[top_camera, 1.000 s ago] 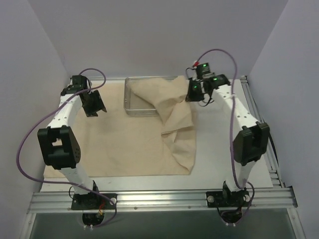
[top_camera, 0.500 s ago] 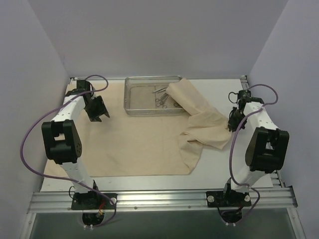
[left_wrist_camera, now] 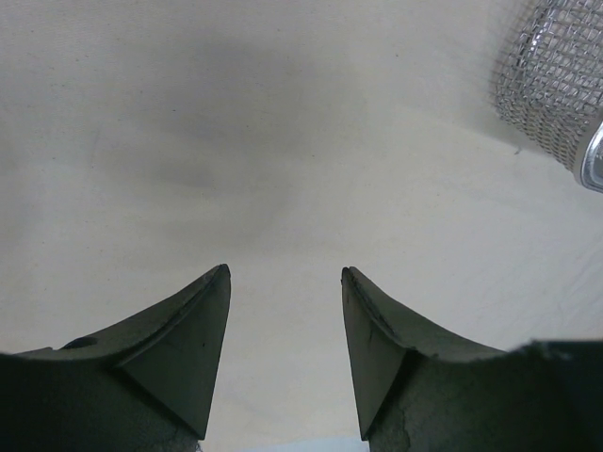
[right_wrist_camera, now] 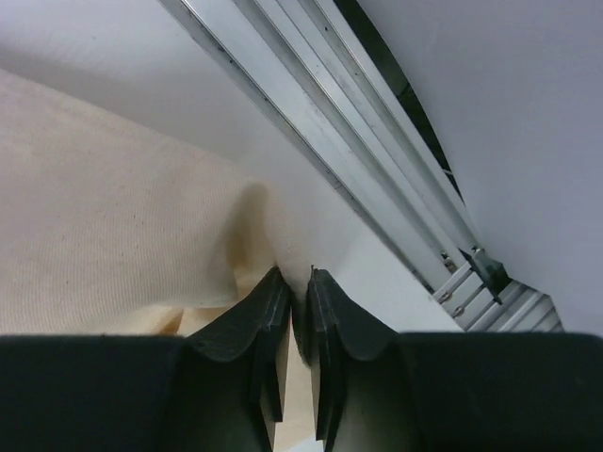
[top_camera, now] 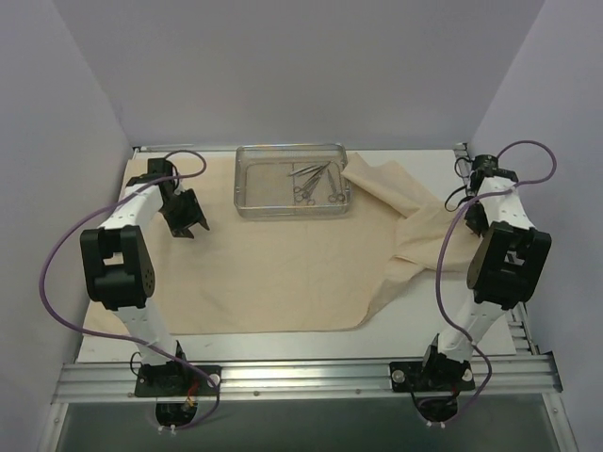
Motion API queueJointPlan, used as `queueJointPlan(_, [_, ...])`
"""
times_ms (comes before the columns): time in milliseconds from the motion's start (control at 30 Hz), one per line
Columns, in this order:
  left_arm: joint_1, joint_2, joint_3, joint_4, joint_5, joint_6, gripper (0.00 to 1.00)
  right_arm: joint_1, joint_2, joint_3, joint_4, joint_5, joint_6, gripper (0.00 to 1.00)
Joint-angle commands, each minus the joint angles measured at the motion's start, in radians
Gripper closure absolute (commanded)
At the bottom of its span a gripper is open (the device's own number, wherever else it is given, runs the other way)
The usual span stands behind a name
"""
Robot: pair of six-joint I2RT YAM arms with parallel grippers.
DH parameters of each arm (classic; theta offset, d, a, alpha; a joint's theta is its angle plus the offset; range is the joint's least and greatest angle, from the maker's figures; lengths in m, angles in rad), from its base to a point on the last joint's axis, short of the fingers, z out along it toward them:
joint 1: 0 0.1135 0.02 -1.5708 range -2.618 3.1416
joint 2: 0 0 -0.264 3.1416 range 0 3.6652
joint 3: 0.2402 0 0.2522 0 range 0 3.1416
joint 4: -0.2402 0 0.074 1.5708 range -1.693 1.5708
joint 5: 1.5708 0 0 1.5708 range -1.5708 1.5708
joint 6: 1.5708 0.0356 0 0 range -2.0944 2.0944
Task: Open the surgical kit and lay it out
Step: Open the surgical kit at the center of the board.
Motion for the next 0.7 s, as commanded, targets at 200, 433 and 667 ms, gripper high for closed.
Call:
queueJointPlan(200, [0.007, -0.039, -0.013, -0.012, -0.003, 0.006, 0.41, 0.006, -0.049, 0.043, -0.13, -0.136, -0.008, 0.41])
queueJointPlan(433, [0.005, -0.033, 0.006, -0.016, 0.001, 0.006, 0.41, 0.168, -0.194, -0.012, -0.13, -0.39, 0.07, 0.46])
queueJointPlan(667, [0.006, -0.016, -0.05, 0.001, 0.009, 0.012, 0.41, 0.259, -0.081, -0.132, 0.044, -0.688, 0.082, 0.72])
